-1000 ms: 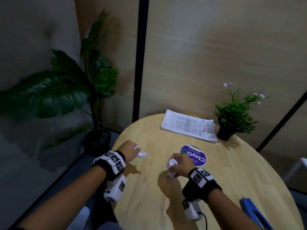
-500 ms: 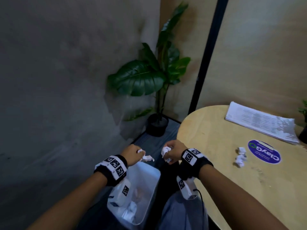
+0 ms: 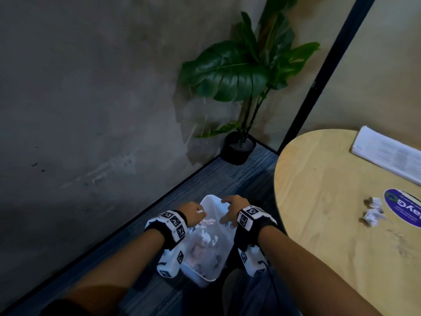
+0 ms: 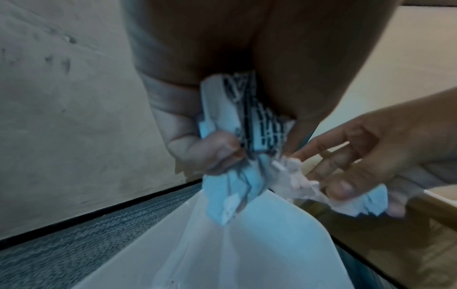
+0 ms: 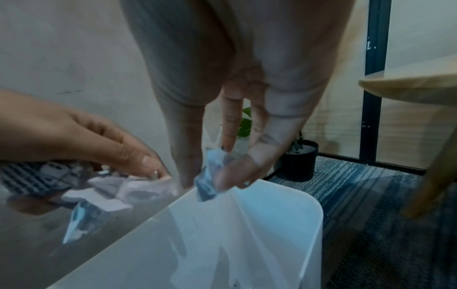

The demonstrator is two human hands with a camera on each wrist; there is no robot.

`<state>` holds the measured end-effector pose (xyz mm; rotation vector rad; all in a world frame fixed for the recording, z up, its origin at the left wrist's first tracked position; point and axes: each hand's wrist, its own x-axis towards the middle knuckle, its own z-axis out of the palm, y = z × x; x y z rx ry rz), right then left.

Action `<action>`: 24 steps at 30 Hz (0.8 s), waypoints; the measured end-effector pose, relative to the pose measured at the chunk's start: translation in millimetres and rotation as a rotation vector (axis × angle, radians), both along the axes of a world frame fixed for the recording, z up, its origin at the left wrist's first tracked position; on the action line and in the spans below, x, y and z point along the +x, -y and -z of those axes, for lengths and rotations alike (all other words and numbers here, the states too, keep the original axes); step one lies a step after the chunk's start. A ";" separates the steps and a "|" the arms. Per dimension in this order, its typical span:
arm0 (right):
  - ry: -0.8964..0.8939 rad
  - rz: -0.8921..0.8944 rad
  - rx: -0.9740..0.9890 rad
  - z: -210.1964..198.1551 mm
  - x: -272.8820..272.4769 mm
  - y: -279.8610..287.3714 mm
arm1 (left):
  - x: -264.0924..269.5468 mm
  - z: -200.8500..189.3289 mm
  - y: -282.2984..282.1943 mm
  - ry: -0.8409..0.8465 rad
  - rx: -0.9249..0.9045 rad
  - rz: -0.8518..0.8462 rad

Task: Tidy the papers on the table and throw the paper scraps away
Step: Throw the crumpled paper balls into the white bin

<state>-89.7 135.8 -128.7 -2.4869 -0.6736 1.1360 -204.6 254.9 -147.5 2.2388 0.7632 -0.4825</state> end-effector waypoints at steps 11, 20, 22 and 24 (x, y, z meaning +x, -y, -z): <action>0.036 0.054 0.073 -2.0 8.0 7.4 | 8.1 27.3 23.0 0.129 -0.252 -0.330; 0.019 0.155 0.224 -39.7 28.2 19.7 | 27.0 4.8 34.5 0.123 -0.252 -0.223; 0.049 0.197 0.273 -51.6 35.3 28.0 | 36.2 -8.4 37.5 0.171 -0.242 -0.189; 0.072 0.235 0.320 -62.5 44.3 41.6 | 47.4 -21.0 41.9 0.224 -0.241 -0.151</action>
